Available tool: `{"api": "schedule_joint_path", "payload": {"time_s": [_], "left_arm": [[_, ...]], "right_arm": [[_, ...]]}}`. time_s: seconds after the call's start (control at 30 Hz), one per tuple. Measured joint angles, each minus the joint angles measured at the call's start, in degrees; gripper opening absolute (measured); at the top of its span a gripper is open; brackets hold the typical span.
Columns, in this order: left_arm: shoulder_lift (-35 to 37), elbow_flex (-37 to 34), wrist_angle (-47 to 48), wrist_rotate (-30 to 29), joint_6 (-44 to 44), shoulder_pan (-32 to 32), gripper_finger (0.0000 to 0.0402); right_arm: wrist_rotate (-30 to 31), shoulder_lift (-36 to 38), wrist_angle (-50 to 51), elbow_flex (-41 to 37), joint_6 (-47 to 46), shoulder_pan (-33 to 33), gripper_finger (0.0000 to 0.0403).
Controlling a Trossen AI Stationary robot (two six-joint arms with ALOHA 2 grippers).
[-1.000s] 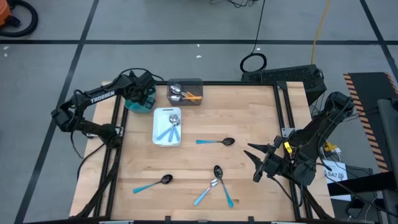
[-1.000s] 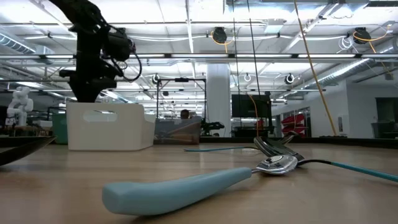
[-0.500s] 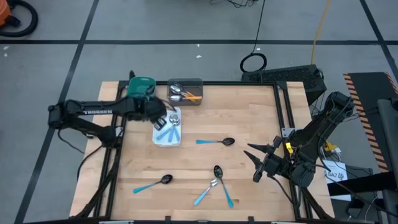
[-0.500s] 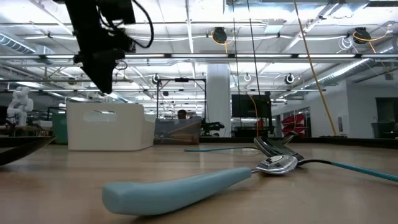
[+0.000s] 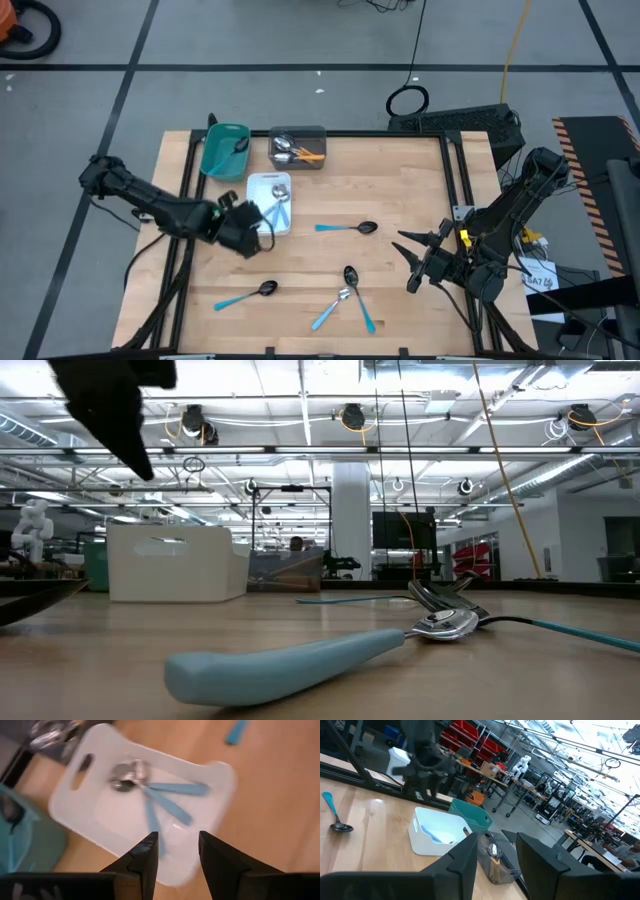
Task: Sort silverware by color (type)
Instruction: Put the bottom left blue spoon into the green bin
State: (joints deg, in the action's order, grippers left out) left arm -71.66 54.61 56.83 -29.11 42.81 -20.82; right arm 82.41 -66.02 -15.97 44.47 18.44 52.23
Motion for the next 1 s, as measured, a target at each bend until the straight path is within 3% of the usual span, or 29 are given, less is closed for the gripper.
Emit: {"api": "schedule_joint_path", "payload": {"time_s": [0.17,0.4,1.0], "left_arm": [[0.0,0.0,-0.11,-0.06,0.36,-9.56,0.0141],[-0.02,0.0,-0.17,-0.06,7.52,-20.2,0.0141],[-9.93,0.02,-1.04,0.62,24.19,-35.63,0.0141]], "right_arm": [[0.0,0.0,0.0,0.0,0.0,0.0,0.013],[0.0,0.0,0.0,0.0,0.0,0.0,0.013],[-0.17,0.0,0.09,0.0,-1.29,0.0,0.013]]}}
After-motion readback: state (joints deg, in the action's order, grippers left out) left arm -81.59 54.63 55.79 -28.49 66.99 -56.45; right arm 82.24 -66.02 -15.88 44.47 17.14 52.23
